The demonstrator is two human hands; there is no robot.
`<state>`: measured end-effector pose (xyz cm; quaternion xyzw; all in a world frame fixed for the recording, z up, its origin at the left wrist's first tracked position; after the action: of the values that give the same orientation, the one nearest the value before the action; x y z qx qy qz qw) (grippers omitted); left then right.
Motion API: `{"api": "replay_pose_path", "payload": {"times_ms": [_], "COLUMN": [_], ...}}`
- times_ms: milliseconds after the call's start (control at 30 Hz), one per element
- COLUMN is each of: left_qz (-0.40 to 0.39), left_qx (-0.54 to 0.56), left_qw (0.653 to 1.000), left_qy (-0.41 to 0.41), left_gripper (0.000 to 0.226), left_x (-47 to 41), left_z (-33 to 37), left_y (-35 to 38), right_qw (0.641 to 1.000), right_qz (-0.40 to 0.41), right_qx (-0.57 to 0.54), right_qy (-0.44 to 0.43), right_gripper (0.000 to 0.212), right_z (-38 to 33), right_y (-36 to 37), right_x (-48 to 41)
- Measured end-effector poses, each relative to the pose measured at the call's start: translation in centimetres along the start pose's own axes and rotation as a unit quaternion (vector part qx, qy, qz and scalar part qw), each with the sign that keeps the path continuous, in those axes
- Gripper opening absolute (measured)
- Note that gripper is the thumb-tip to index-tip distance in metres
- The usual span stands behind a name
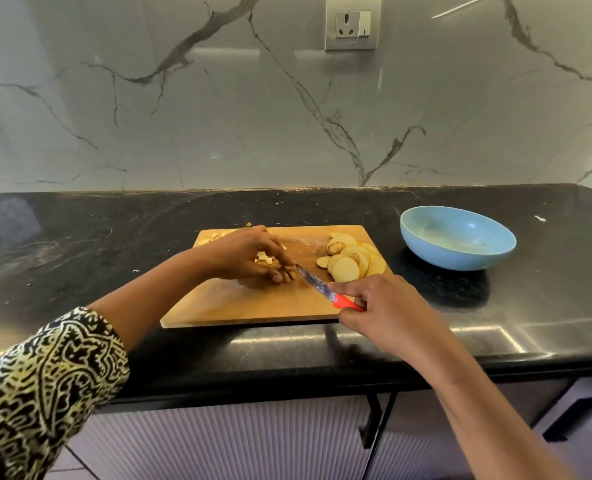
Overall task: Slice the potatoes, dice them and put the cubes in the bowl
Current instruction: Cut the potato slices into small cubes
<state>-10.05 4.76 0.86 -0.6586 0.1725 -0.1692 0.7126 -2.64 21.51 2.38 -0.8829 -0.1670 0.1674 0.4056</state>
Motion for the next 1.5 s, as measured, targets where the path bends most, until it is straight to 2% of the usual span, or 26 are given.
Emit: {"api": "replay_pose_path", "payload": {"times_ms": [267, 500, 600, 767, 833, 1100, 1233, 1367, 1500], "left_qz": [0.093, 0.188, 0.206, 0.227, 0.226, 0.187, 0.179, 0.087, 0.016], "left_qx": [0.038, -0.075, -0.082, -0.102, -0.099, -0.045, -0.033, -0.07, -0.033], "left_qw": [0.994, 0.977, 0.972, 0.965, 0.965, 0.978, 0.978, 0.993, 0.999], "left_qy": [-0.048, -0.068, -0.077, -0.087, -0.089, -0.086, -0.101, -0.043, 0.012], "left_gripper": [0.02, 0.032, 0.036, 0.035, 0.033, 0.032, 0.039, 0.05, 0.032], "left_x": [1.1, 2.6, 2.8, 3.0, 3.0, 3.0, 2.9, 0.9, -0.8], "left_z": [-0.9, 0.2, 0.2, 0.6, 0.6, -0.2, -0.2, 0.9, 1.1], "left_y": [0.0, -0.7, -0.7, -0.9, -0.9, -0.4, -0.7, 0.3, 0.4], "right_qw": [0.984, 0.918, 0.91, 0.948, 0.954, 0.937, 0.946, 0.958, 0.963], "right_qz": [0.011, -0.025, -0.036, -0.048, -0.047, -0.03, -0.03, -0.041, -0.046], "right_qx": [-0.168, -0.37, -0.383, -0.287, -0.269, -0.316, -0.29, -0.249, -0.232], "right_qy": [0.062, 0.143, 0.151, 0.124, 0.122, 0.147, 0.145, 0.139, 0.13], "right_gripper": [0.041, 0.035, 0.036, 0.038, 0.037, 0.034, 0.033, 0.033, 0.032], "right_z": [1.7, 3.1, 2.9, 2.2, 2.5, 4.4, 4.4, 4.5, 4.4], "right_y": [1.6, 4.2, 4.7, 4.6, 4.0, 2.7, 2.3, 1.6, 1.4], "right_x": [-0.8, -1.3, -1.3, -0.7, 0.0, 1.6, 1.6, 1.7, 1.6]}}
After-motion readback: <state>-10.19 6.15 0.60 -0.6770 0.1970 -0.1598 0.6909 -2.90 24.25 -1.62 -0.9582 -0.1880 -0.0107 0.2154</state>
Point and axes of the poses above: each hand's wrist, its own x-axis away from the middle knuckle, its own y-axis out of the palm, z = x × y, the point moved 10 cm from there along -x, towards the middle knuckle, and after that the axes turned 12 degrees about -x, right-handed, at the moved point
